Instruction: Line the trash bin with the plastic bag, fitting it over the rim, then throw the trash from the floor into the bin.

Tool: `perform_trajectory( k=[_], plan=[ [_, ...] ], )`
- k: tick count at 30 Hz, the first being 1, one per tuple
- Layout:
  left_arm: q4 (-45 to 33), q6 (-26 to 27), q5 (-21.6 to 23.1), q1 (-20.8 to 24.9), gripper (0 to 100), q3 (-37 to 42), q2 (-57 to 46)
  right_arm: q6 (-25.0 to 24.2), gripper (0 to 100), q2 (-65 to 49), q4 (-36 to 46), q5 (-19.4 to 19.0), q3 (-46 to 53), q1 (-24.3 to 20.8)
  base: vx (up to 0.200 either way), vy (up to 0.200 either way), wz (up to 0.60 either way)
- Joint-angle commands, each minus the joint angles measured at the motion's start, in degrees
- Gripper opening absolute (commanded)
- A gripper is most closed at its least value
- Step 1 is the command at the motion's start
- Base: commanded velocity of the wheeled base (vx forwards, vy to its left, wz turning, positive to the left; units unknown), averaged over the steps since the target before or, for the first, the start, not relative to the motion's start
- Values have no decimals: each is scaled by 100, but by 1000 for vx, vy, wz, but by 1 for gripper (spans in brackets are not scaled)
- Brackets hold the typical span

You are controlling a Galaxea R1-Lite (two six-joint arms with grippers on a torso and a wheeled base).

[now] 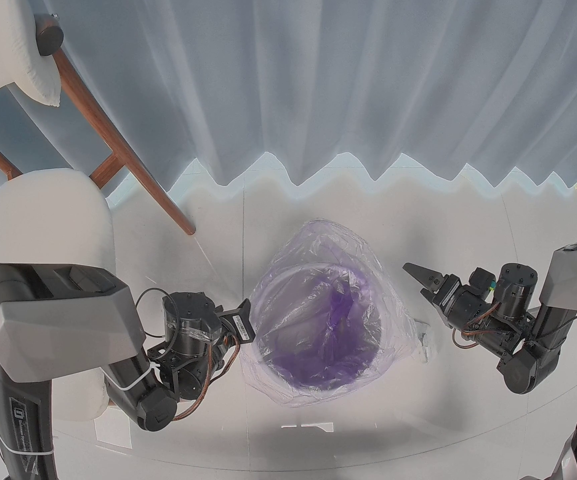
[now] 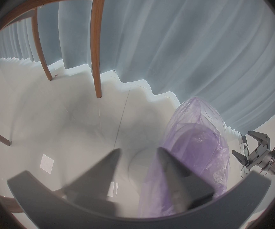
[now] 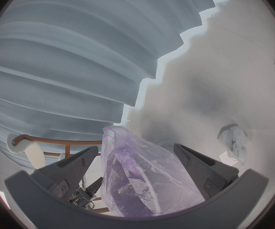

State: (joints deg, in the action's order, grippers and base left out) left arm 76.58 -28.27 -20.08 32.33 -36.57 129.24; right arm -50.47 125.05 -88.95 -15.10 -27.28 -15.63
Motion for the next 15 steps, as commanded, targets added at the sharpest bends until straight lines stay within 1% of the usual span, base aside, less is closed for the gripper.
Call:
perform_trajectory(
  k=[1, 10, 15],
  plan=[
    [6, -3, 13, 10, 0, -25, 57, 2, 100, 28, -105, -1, -5, 7, 0, 0, 0],
    [-12, -21, 4, -25, 0, -280, 303, 2, 100, 28, -105, -1, -5, 7, 0, 0, 0],
    [129, -47, 4, -25, 0, -228, 224, 2, 100, 28, -105, -1, -5, -2, 0, 0, 0]
  ],
)
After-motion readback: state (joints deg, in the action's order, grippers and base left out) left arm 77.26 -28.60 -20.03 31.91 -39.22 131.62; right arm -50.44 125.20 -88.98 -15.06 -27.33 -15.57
